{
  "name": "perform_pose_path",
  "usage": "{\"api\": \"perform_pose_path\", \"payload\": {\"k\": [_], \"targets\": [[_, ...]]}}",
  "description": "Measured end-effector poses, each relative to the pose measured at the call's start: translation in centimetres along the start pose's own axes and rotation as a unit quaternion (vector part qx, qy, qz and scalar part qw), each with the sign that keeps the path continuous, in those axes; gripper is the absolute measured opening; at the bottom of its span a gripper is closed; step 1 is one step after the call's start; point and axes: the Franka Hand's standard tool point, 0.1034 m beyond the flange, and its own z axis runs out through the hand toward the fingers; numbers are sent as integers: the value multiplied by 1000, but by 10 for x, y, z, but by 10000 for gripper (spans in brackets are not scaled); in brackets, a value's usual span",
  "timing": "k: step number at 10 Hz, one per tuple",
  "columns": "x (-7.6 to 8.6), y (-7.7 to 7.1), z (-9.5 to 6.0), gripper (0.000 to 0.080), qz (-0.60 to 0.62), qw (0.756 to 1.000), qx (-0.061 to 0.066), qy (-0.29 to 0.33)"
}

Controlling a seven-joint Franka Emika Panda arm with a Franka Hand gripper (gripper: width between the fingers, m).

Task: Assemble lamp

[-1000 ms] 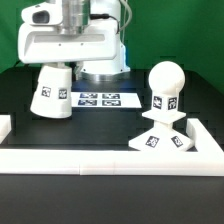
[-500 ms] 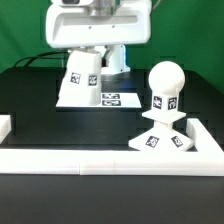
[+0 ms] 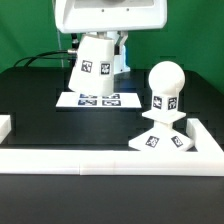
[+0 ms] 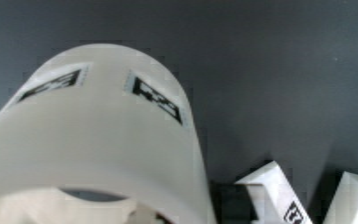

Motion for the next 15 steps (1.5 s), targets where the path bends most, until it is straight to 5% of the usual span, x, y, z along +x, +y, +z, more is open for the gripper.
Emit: {"api": "perform_pose_path", "payload": {"k": [3,5,9,11,13,15], "targets": [[0,0,1,44,0,1000,0,-1],[2,-15,-15,44,0,1000,13,-25],[40,-42,-65,44,19,999,32,-36],[58,-55,-86,44,40,998,31,-38],[80,-67,-97,44,60,997,27,-33],[94,-79,-90,44,73,996,23,-34]]}}
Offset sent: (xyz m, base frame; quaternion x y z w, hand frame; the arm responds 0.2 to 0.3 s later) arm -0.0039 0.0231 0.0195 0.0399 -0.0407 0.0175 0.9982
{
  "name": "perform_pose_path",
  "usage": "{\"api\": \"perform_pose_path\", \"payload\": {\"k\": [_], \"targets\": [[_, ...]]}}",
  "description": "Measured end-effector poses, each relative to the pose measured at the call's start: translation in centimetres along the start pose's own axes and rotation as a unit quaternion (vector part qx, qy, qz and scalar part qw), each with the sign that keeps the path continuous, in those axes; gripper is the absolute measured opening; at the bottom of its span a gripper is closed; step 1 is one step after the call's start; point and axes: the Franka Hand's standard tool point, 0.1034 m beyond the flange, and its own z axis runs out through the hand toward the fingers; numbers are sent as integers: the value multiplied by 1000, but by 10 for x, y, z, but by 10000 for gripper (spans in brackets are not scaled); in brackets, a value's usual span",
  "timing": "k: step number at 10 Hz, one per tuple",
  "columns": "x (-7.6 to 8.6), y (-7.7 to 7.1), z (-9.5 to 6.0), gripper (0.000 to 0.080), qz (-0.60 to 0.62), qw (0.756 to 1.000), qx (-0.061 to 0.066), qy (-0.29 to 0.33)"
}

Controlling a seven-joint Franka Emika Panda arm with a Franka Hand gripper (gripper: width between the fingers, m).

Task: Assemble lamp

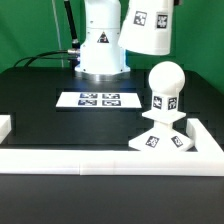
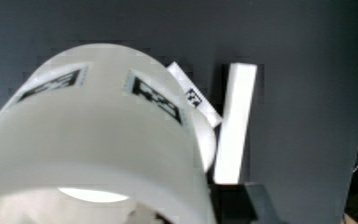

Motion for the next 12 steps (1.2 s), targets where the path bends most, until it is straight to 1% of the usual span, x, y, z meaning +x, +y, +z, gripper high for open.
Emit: {"api": "perform_pose_path", "payload": {"k": [3,4,9,10,11,12], "targets": [[6,-20,23,44,11,1000,-5,-16],[6,-23,29,44,11,1000,-6,-22],[5,-20,31,44,10,1000,-6,-22],[6,-17,39,44,-12,1000,-6,-7],[5,-15,45,44,-20,1000,-6,-7],[9,-12,48,44,-27,1000,-7,-8]]}}
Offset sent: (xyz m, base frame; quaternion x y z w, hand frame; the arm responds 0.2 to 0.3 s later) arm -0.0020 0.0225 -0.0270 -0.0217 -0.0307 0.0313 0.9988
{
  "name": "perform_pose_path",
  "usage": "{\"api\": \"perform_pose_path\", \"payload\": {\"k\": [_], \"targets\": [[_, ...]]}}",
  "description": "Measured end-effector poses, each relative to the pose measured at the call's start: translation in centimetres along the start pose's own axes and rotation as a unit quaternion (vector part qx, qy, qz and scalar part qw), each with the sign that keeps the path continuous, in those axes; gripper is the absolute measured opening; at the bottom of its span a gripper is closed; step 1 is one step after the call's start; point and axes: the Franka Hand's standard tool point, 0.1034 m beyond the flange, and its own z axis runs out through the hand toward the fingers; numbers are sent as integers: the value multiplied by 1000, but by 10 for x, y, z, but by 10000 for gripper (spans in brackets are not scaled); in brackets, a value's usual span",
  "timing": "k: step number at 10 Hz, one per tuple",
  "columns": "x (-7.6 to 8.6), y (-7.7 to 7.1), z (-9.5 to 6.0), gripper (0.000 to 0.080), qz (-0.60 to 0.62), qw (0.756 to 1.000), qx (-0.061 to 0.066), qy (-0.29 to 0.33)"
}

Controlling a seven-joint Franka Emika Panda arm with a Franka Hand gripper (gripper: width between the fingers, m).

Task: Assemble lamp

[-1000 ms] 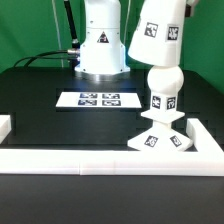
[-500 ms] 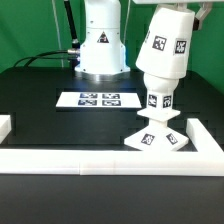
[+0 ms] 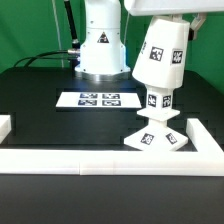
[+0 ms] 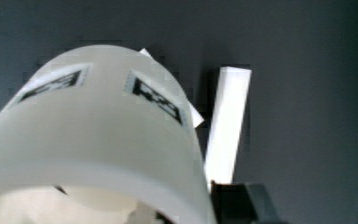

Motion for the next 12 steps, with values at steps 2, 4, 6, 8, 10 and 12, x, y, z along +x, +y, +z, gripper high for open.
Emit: {"api": "perform_pose_path", "payload": {"k": [2,4,6,8,10,12], "targets": [[8,6,9,44,-8,1000,-1,4],[14,7,20,44,-12,1000,-4,11],[14,7,25,44,-10,1000,-5,8],[14,7,25,44,-8,1000,-5,8],[13,6,24,219,1,1000,-5,8],[9,4,21,354,22,1000,-6,8]]}}
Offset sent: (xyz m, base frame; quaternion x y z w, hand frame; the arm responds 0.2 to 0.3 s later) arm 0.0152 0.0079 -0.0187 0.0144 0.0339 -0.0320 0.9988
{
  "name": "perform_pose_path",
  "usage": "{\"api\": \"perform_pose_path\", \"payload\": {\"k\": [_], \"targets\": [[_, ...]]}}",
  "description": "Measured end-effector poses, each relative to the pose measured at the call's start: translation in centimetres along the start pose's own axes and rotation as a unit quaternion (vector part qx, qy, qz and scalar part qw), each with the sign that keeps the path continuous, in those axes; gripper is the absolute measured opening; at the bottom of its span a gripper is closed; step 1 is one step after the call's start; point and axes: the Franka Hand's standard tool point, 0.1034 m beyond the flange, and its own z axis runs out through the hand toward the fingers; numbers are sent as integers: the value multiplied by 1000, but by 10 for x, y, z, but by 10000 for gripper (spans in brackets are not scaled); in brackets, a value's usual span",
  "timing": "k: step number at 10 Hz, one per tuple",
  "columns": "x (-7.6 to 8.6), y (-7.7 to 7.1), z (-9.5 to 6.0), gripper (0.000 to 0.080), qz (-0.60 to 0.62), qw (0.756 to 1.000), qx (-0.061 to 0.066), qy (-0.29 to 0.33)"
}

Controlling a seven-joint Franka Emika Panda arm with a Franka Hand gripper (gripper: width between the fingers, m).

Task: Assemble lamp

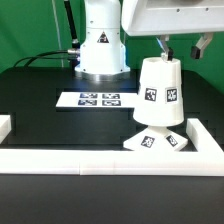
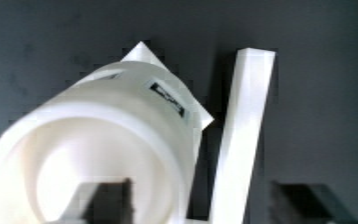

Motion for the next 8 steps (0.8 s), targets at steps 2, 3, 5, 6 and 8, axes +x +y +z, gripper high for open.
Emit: {"api": "perform_pose_path", "payload": {"k": [2,3,5,6,8], "targets": [[-9,-1,-5,646,22,1000,-1,1],[-15,-1,-5,646,43,999,0,-2],[-24,-10,-4,696,101,995,-2,-12],[-25,-16,-3,696,103,995,-7,-12],[-24,-12,-3,698,103,995,-7,-11]]}}
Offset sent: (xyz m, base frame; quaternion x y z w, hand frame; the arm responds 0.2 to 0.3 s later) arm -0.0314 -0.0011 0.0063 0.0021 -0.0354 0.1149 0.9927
